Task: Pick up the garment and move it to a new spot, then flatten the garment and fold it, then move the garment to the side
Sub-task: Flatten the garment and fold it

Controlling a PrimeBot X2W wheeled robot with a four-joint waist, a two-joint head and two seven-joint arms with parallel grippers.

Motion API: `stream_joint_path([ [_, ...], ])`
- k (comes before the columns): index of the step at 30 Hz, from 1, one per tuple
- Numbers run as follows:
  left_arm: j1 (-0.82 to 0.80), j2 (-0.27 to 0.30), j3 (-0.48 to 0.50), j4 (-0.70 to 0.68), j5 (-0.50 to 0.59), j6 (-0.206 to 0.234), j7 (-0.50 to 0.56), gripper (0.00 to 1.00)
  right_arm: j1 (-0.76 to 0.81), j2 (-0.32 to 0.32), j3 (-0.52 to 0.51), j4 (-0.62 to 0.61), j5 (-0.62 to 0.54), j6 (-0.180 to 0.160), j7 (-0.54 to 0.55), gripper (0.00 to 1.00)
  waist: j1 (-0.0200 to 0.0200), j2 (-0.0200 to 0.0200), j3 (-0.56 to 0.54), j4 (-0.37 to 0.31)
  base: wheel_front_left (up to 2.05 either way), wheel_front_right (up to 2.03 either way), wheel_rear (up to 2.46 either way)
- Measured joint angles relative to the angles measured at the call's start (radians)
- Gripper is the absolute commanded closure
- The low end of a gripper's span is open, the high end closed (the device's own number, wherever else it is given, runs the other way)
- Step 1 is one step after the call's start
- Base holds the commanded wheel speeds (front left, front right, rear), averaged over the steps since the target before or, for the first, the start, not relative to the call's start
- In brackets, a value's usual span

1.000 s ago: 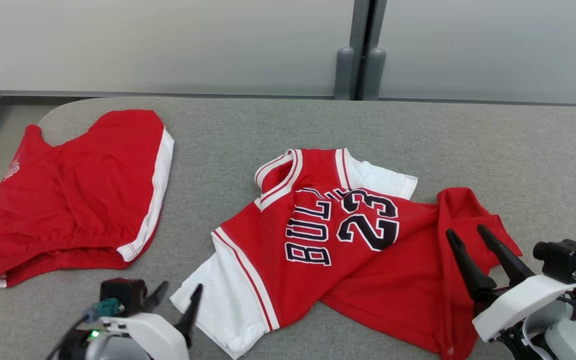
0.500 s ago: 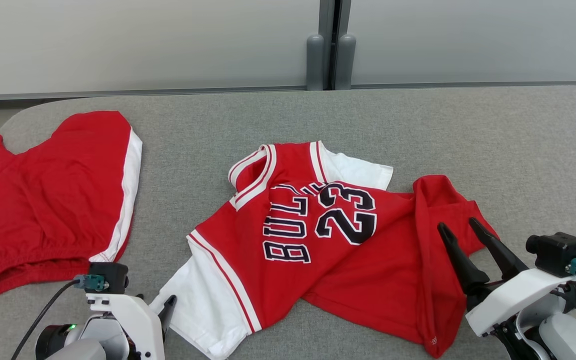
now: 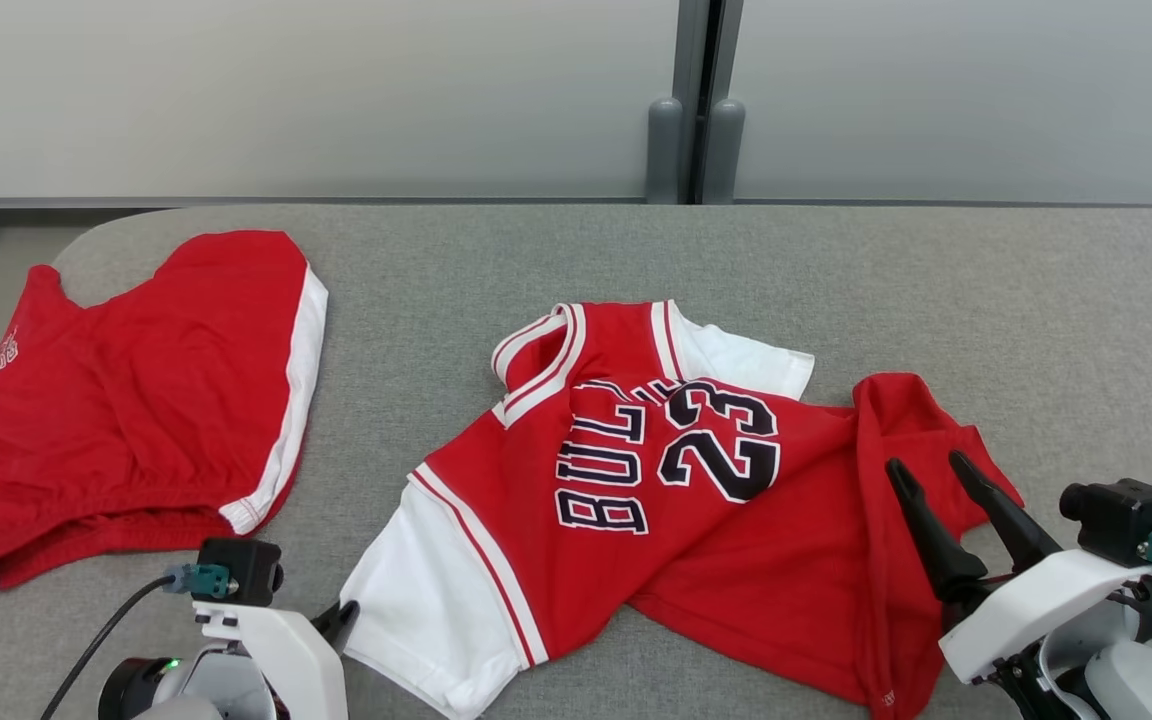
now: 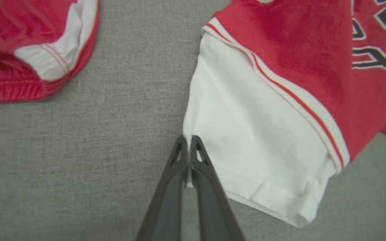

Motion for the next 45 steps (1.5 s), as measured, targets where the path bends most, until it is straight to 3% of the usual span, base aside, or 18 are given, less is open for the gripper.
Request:
stream_joint_path([
  [2, 0.01, 0.01, 0.001, -0.026, -0.001, 0.011, 0.001, 1.0, 0.004, 0.001, -0.002, 0.002, 0.0, 0.0, 0.001, 0.0, 0.0, 0.0, -0.006, 0.005, 0.0, 0.0, 0.0],
  [13, 0.209, 0.19, 0.032, -0.347, -0.093, 0.217, 0.017, 1.0, 0.044, -0.004, -0.052, -0.004, -0.01, 0.0, 0.014, 0.0, 0.0, 0.0, -0.05, 0.058, 0.0, 0.0, 0.0],
  [15, 0.239, 0.198, 0.036, -0.37, -0.109, 0.237, 0.013, 0.0, 0.053, -0.003, -0.059, -0.005, -0.012, 0.0, 0.018, 0.0, 0.0, 0.0, -0.049, 0.059, 0.0, 0.0, 0.0],
  [18, 0.254, 0.205, 0.04, -0.388, -0.102, 0.268, -0.013, 0.0, 0.057, -0.002, -0.074, -0.005, -0.021, 0.0, 0.022, 0.0, 0.0, 0.0, -0.05, 0.055, 0.0, 0.0, 0.0],
  [24, 0.209, 0.204, 0.103, -0.41, -0.001, 0.324, -0.167, 0.0, 0.066, -0.001, -0.114, -0.004, -0.05, 0.0, 0.022, 0.0, 0.0, 0.0, -0.049, 0.039, 0.0, 0.0, 0.0],
  [27, 0.18, 0.179, 0.145, -0.412, 0.074, 0.346, -0.275, 0.0, 0.069, 0.004, -0.143, 0.002, -0.072, 0.0, 0.022, 0.0, 0.0, 0.0, -0.048, 0.029, 0.0, 0.0, 0.0],
  [30, 0.159, 0.131, 0.196, -0.411, 0.157, 0.359, -0.309, 0.0, 0.084, 0.012, -0.177, 0.014, -0.1, 0.0, 0.028, 0.0, 0.0, 0.0, -0.046, 0.021, 0.0, 0.0, 0.0],
  [38, 0.235, -0.076, 0.422, -0.396, 0.466, 0.277, -0.316, 0.0, 0.133, 0.038, -0.227, -0.012, -0.144, 0.0, 0.028, 0.0, 0.0, 0.0, -0.034, 0.0, 0.0, 0.0, 0.0],
  [45, 0.319, -0.162, 0.536, -0.338, 0.563, 0.179, -0.316, 0.0, 0.156, 0.05, -0.152, -0.069, -0.149, 0.0, 0.067, 0.0, 0.0, 0.0, -0.037, -0.013, 0.0, 0.0, 0.0],
])
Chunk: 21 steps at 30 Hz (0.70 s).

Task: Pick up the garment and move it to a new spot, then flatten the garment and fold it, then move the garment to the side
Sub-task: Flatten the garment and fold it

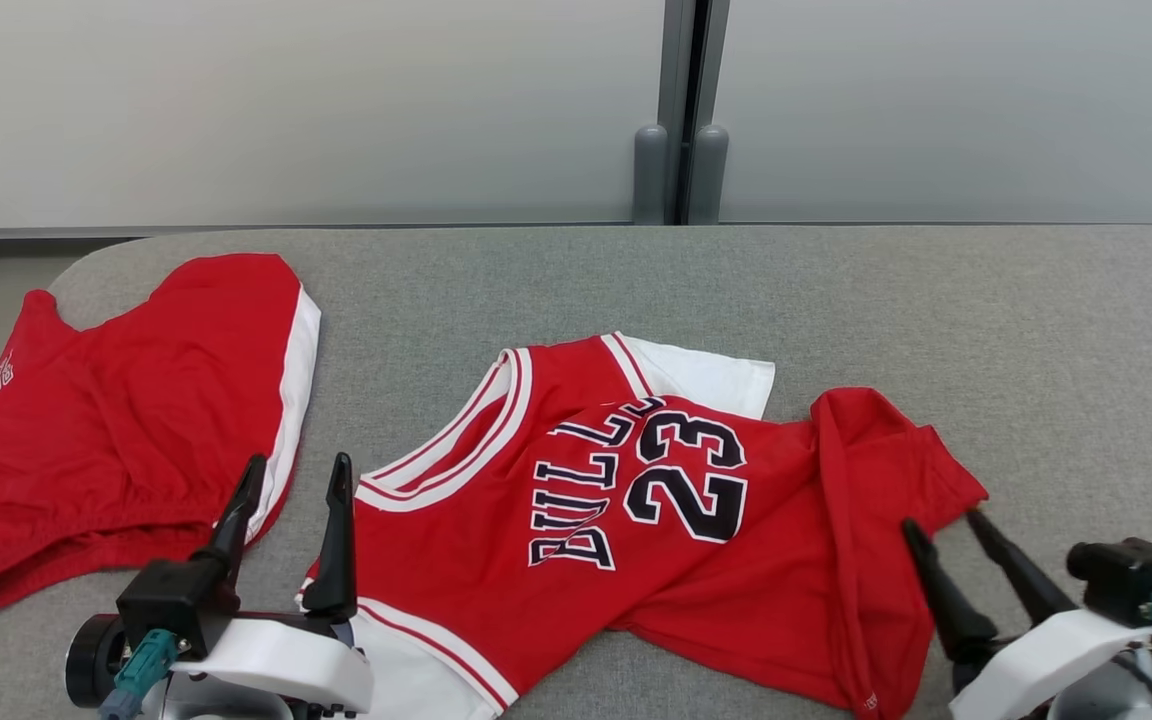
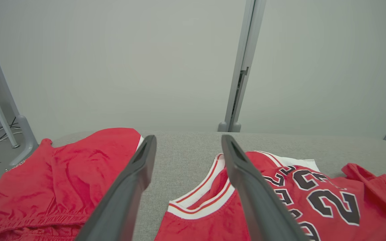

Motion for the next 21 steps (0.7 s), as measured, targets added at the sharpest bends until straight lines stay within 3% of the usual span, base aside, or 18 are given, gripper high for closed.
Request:
stream_joint_path([
  [9, 0.023, -0.067, 0.084, 0.057, 0.051, -0.089, 0.0, 0.0, -0.014, 0.047, 0.095, 0.03, -0.085, 0.0, 0.148, 0.0, 0.0, 0.0, 0.002, 0.0, 0.0, 0.0, 0.0],
  [21, 0.029, -0.124, 0.133, 0.098, 0.09, -0.14, 0.0, 0.0, -0.045, 0.118, 0.011, 0.162, -0.233, 0.0, 0.293, 0.0, 0.0, 0.0, 0.025, 0.027, 0.0, 0.0, 0.0],
])
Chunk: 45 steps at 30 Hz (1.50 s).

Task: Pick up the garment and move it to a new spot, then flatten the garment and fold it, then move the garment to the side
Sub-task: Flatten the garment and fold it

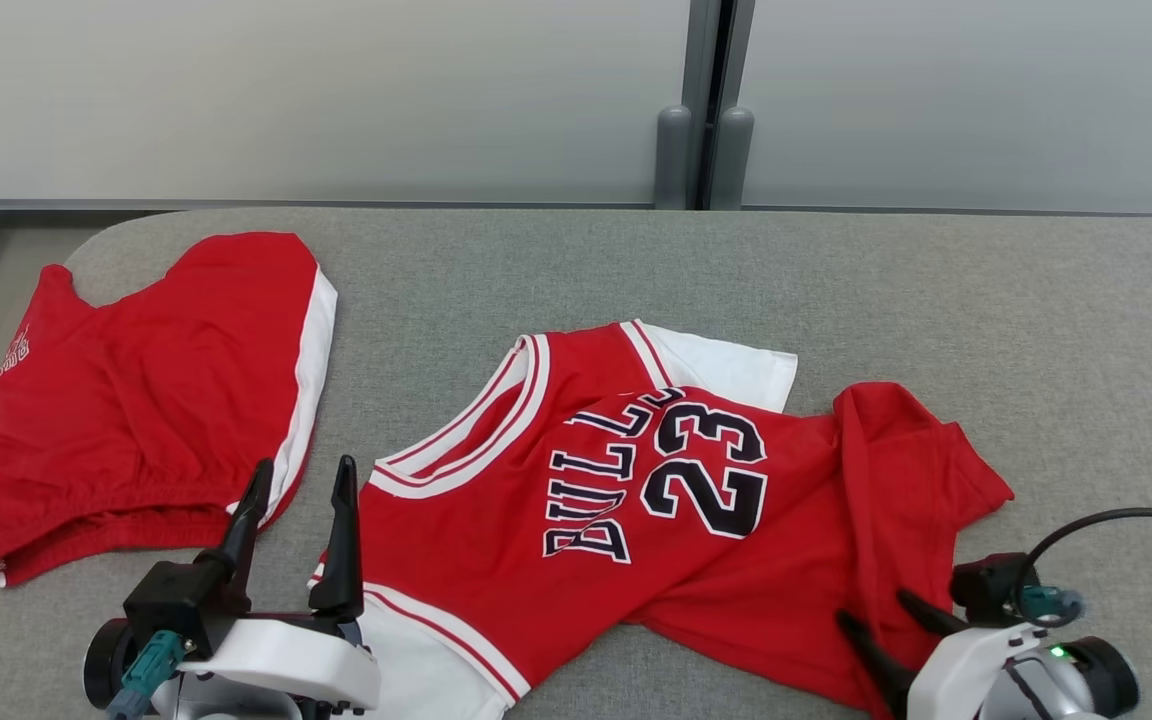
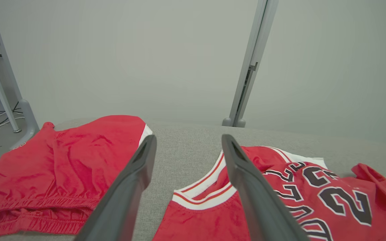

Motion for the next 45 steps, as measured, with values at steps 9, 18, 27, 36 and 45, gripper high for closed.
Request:
stream_joint_path([
  [9, 0.008, -0.031, 0.028, 0.016, 0.018, -0.027, 0.0, 0.0, 0.005, 0.016, -0.077, -0.023, -0.047, 0.0, 0.02, 1.0, 0.0, 0.0, 0.006, -0.023, 0.0, 0.0, 0.0],
  [18, 0.004, -0.049, 0.06, 0.048, 0.037, -0.069, 0.0, 0.0, -0.003, 0.03, -0.109, -0.041, -0.034, 0.0, -0.011, 1.0, 0.0, 0.0, 0.018, -0.036, 0.0, 0.0, 0.0],
  [27, -0.023, -0.072, 0.069, 0.073, 0.066, -0.104, 0.0, 0.0, -0.17, -0.024, -0.09, 0.045, 0.03, 0.001, -0.028, 1.0, 0.0, 0.0, 0.055, -0.015, 0.0, 0.0, 0.0],
  [36, -0.043, -0.094, 0.07, 0.105, 0.08, -0.128, -0.001, 0.0, -0.331, -0.094, -0.021, 0.189, 0.12, 0.001, -0.069, 1.0, 0.0, 0.0, 0.083, 0.03, 0.0, 0.0, 0.0],
  [45, -0.046, -0.1, 0.077, 0.134, 0.087, -0.138, -0.001, 0.0, -0.365, -0.114, 0.071, 0.279, 0.203, 0.001, -0.125, 0.0, 0.0, 0.0, 0.058, 0.017, 0.0, 0.0, 0.0],
])
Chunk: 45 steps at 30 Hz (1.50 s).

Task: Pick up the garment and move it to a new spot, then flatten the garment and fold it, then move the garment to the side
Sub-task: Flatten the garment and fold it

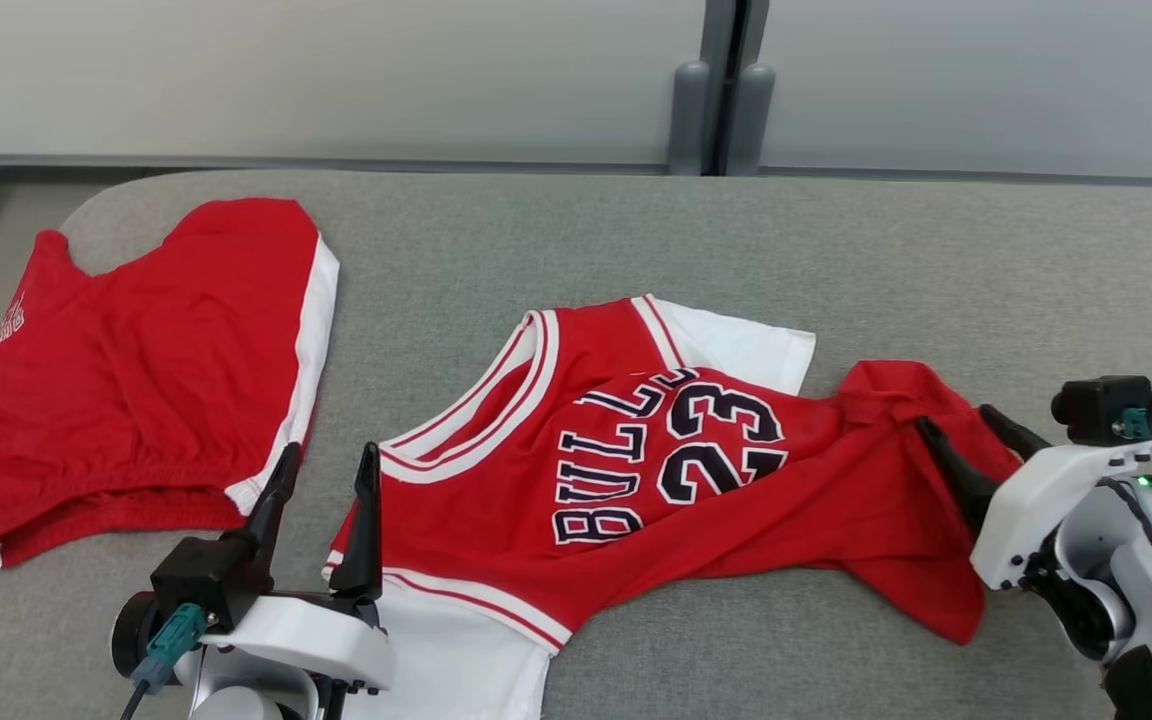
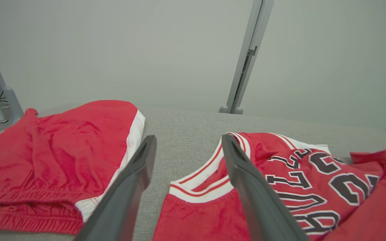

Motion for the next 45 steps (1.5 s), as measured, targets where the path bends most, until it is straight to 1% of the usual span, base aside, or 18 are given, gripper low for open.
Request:
stream_joint_path([
  [4, 0.014, 0.0, 0.007, 0.003, 0.001, 0.0, 0.0, 0.0, 0.019, -0.021, -0.011, 0.007, -0.002, 0.0, -0.074, 0.0, 0.0, 0.0, -0.027, -0.027, 0.0, 0.0, 0.0],
  [10, 0.047, -0.002, 0.016, -0.003, 0.001, 0.001, 0.0, 0.0, 0.114, -0.029, -0.083, -0.042, -0.022, 0.0, -0.229, 0.0, 0.0, 0.0, -0.078, -0.07, 0.0, 0.0, 0.0],
  [13, 0.065, -0.003, 0.026, -0.007, 0.001, 0.001, 0.0, 0.0, 0.189, -0.014, -0.13, -0.097, -0.036, 0.0, -0.285, 0.0, 0.0, 0.0, -0.107, -0.084, 0.0, 0.0, 0.0],
  [18, 0.081, -0.002, 0.037, -0.02, 0.001, 0.0, 0.0, 0.0, 0.317, 0.028, -0.194, -0.214, -0.069, 0.0, -0.316, 0.0, 0.0, 0.0, -0.133, -0.099, 0.0, 0.0, 0.0],
  [22, 0.086, -0.004, 0.043, -0.027, 0.002, 0.0, 0.0, 0.0, 0.39, 0.062, -0.188, -0.248, -0.109, 0.0, -0.315, 0.0, 0.0, 0.0, -0.126, -0.098, 0.0, 0.0, 0.0],
  [26, 0.088, -0.007, 0.043, -0.029, 0.004, -0.004, 0.0, 0.0, 0.381, 0.079, -0.153, -0.256, -0.14, 0.0, -0.277, 0.0, 0.0, 0.0, -0.11, -0.095, 0.0, 0.0, 0.0],
  [34, 0.075, -0.012, 0.034, -0.016, 0.01, -0.008, 0.0, 0.0, 0.3, 0.08, -0.099, -0.16, -0.229, 0.0, -0.136, 0.0, 0.0, 0.0001, -0.084, -0.062, 0.0, 0.0, 0.0],
  [38, 0.073, -0.015, 0.033, -0.009, 0.01, -0.009, 0.0, 0.0, 0.275, 0.091, -0.126, -0.112, -0.285, 0.0, -0.113, 0.0, 0.0, 0.0, -0.077, -0.043, 0.0, 0.0, 0.0],
  [42, 0.068, -0.018, 0.033, -0.006, 0.01, -0.009, 0.0, 0.0, 0.255, 0.117, -0.168, -0.061, -0.338, 0.0, -0.104, 0.0, 0.0, 0.0, -0.07, -0.03, 0.0, 0.0, 0.0],
  [45, 0.065, -0.02, 0.033, -0.004, 0.01, -0.009, 0.0, 0.0, 0.242, 0.141, -0.178, -0.035, -0.364, 0.0, -0.104, 0.0, 0.0, 0.0001, -0.066, -0.024, 0.0, 0.0, 0.0],
])
